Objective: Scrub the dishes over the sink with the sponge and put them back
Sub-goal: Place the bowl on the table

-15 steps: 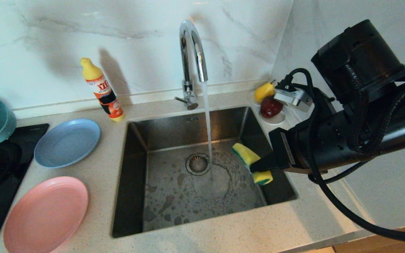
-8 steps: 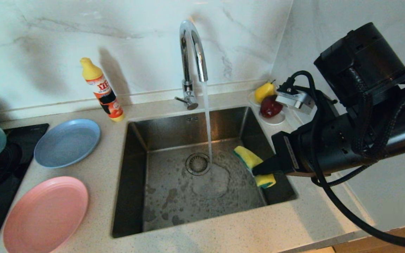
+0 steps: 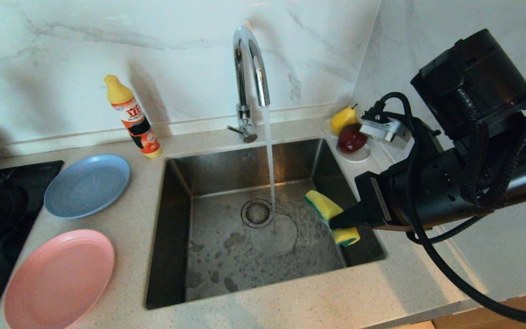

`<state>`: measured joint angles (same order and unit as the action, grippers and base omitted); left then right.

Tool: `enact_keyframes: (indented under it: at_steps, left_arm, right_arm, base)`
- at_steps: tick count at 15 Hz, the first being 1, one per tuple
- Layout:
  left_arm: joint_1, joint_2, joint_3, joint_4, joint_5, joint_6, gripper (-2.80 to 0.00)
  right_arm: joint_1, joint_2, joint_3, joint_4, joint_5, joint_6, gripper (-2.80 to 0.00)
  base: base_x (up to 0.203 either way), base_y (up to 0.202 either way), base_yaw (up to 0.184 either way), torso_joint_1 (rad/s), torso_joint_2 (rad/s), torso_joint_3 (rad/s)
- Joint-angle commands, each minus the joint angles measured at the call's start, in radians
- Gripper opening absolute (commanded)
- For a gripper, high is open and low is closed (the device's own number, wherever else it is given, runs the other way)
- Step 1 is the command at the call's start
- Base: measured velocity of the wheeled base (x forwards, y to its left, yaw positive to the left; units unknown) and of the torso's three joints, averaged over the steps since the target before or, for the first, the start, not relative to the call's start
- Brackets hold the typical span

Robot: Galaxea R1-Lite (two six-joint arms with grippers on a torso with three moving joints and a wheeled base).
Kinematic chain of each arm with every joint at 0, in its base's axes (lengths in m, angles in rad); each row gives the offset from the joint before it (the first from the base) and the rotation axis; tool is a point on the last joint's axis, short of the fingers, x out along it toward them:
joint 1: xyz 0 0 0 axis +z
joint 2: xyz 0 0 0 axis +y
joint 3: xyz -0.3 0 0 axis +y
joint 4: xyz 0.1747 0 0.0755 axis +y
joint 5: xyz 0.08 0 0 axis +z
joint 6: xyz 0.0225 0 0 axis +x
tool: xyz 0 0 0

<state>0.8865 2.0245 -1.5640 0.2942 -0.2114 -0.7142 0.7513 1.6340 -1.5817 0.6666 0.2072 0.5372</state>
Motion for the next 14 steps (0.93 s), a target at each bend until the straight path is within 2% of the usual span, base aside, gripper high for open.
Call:
enact_keyframes:
  at_steps: [1,6,13,14]
  left_arm:
    - [0.024,0.058,-0.014,0.002,-0.035,-0.011,-2.8]
    - [0.037,0.12,-0.088,0.056,-0.06,-0.019,-2.8]
    - [0.038,0.176,-0.132,0.069,-0.063,-0.025,-2.8]
    - [0.038,0.183,-0.147,0.082,-0.063,-0.025,0.0]
  right_arm:
    - [0.002,-0.005,-0.001,0.002,0.003,0.003,-2.8]
    - [0.002,-0.006,0.0,0.004,0.017,0.003,-2.8]
    - [0.0,-0.006,0.012,0.004,0.017,0.003,-2.8]
    - [0.001,-0.005,0.014,0.003,0.015,0.003,-2.8]
  base:
    - [0.0,0.0,0.0,0.0,0.0,0.0]
    - [0.0,0.0,0.0,0.0,0.0,0.0]
    - [0.0,0.0,0.0,0.0,0.0,0.0]
    - [0.0,0.0,0.0,0.0,0.0,0.0]
